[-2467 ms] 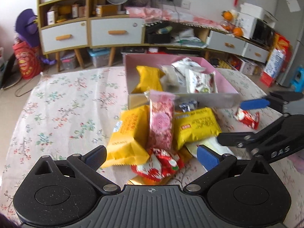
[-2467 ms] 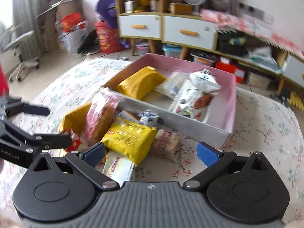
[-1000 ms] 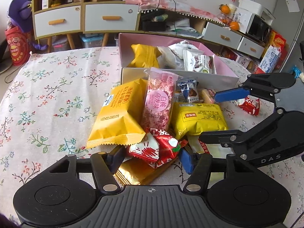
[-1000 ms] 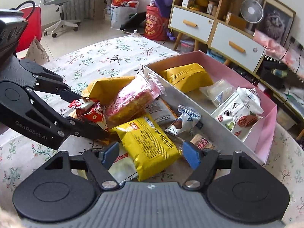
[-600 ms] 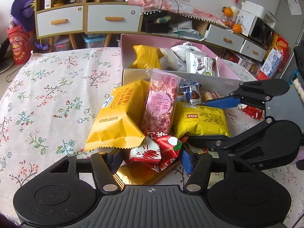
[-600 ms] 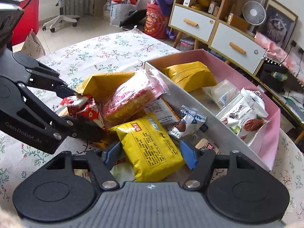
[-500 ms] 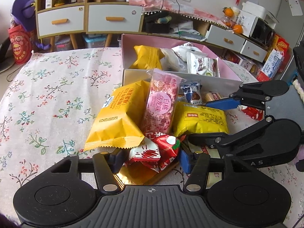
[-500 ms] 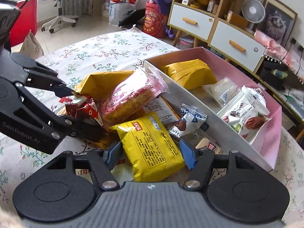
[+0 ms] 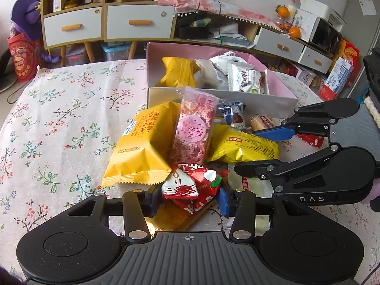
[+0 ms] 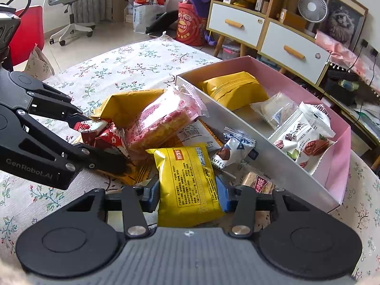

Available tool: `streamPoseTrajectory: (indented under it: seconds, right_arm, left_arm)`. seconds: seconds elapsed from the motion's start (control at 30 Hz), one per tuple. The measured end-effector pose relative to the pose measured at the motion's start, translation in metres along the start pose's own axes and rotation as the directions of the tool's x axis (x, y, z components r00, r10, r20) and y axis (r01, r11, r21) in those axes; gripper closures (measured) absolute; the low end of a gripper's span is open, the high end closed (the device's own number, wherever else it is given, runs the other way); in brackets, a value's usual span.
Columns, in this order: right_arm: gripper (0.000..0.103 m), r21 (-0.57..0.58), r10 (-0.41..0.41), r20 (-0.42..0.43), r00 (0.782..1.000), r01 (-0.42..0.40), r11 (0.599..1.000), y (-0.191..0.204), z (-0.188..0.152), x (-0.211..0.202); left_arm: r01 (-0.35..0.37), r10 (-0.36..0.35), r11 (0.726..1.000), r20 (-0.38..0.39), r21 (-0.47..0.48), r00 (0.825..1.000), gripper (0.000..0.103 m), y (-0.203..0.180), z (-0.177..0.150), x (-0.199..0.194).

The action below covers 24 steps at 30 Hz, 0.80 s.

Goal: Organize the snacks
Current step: 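Grasp the yellow biscuit pack with the right tool, then grasp the red candy with the left tool while the right tool lifts the biscuit pack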

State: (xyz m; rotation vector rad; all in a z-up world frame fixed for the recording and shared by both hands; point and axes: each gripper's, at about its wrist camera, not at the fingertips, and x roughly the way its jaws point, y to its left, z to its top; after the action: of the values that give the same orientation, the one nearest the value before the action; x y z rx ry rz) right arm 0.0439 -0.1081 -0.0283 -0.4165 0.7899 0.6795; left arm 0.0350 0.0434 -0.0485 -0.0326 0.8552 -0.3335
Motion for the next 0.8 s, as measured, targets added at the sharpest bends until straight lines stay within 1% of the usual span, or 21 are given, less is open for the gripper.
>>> streamPoseTrajectory:
  seconds: [0.13, 0.3, 0.43, 0.57, 0.67, 0.8]
  right_arm:
    - [0.059, 0.011, -0.001, 0.008, 1.0, 0.001, 1.0, -0.002, 0.0, -0.006]
    - [0.059, 0.047, -0.004, 0.016, 1.0, 0.003, 0.999, -0.01, 0.001, -0.011]
    - [0.059, 0.046, -0.021, 0.022, 1.0, 0.02, 0.999, -0.012, 0.001, -0.015]
    - [0.059, 0.058, -0.03, 0.031, 0.999, 0.029, 0.998, -0.015, 0.002, -0.021]
    - [0.059, 0.06, -0.043, 0.043, 0.998, 0.04, 0.997, -0.02, 0.003, -0.026]
    - [0.059, 0.092, -0.043, 0.049, 0.998, 0.039, 0.995, -0.029, 0.002, -0.028]
  left_arm:
    - [-0.001, 0.002, 1.0, -0.008, 0.013, 1.0, 0.059, -0.004, 0.0, -0.001]
    - [0.016, -0.016, 1.0, -0.007, 0.021, 1.0, 0.06, -0.01, 0.002, -0.005]
    - [0.03, -0.029, 0.999, -0.007, 0.034, 1.0, 0.06, -0.017, 0.004, -0.009]
    - [0.051, -0.051, 0.998, -0.006, 0.042, 0.999, 0.073, -0.021, 0.008, -0.012]
    - [0.057, -0.057, 0.997, 0.003, 0.049, 0.998, 0.073, -0.025, 0.01, -0.013]
    - [0.039, -0.039, 0.997, 0.001, 0.068, 0.999, 0.072, -0.029, 0.01, -0.008]
